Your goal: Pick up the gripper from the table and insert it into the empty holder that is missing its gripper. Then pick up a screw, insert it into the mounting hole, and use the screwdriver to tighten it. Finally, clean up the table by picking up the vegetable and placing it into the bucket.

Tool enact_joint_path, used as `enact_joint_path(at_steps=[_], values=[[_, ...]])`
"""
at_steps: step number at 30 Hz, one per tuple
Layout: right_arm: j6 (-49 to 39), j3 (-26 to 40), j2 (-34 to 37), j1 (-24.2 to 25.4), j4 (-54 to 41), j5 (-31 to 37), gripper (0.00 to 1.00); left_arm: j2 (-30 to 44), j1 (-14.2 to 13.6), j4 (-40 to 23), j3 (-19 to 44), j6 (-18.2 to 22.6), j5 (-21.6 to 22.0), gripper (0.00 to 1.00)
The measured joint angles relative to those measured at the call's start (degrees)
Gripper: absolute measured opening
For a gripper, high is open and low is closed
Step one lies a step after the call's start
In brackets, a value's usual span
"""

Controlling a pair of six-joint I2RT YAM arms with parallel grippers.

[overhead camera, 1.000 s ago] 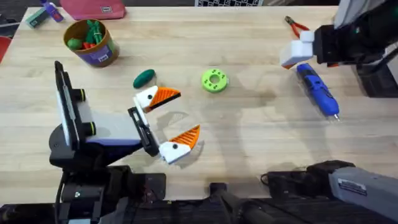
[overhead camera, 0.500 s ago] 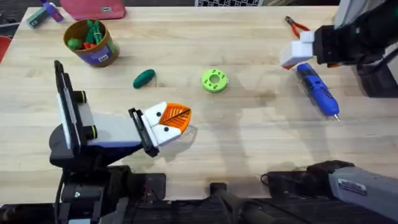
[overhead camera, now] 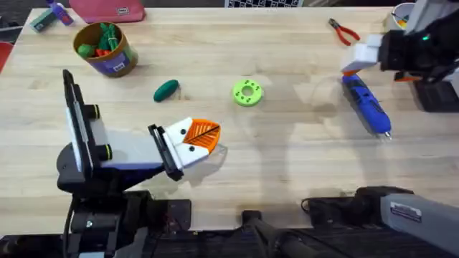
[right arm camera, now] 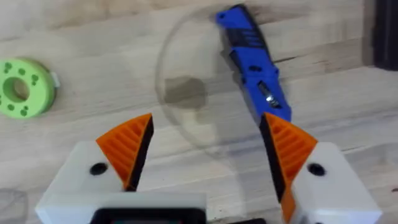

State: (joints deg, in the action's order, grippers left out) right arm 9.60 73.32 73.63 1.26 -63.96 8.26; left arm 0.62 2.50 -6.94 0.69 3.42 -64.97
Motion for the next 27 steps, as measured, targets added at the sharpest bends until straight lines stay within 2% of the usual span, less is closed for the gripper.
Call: enact_joint_path(at_steps=[2, 6, 11, 17, 27], values=[[-2.31, 0.0, 0.0, 2.59, 1.01, -0.83, 0.992, 0.0, 0.0, 0.0, 0.0, 0.0, 0.0, 0.016], [-10.13, 0.0, 0.37, 8.68, 2.36, -7.15, 0.993, 0.0, 0.0, 0.0, 0.0, 0.0, 0.0, 0.016], [-17.8, 0.0, 4.12, 13.56, 4.75, -11.12, 0.993, 0.0, 0.0, 0.0, 0.0, 0.0, 0.0, 0.016], [-25.35, 0.0, 10.4, 16.09, 3.62, -9.02, 0.99, 0.0, 0.0, 0.0, 0.0, 0.0, 0.0, 0.016], [-28.14, 0.0, 19.93, 16.44, 6.98, -6.32, 0.976, 0.0, 0.0, 0.0, 0.0, 0.0, 0.0, 0.016]])
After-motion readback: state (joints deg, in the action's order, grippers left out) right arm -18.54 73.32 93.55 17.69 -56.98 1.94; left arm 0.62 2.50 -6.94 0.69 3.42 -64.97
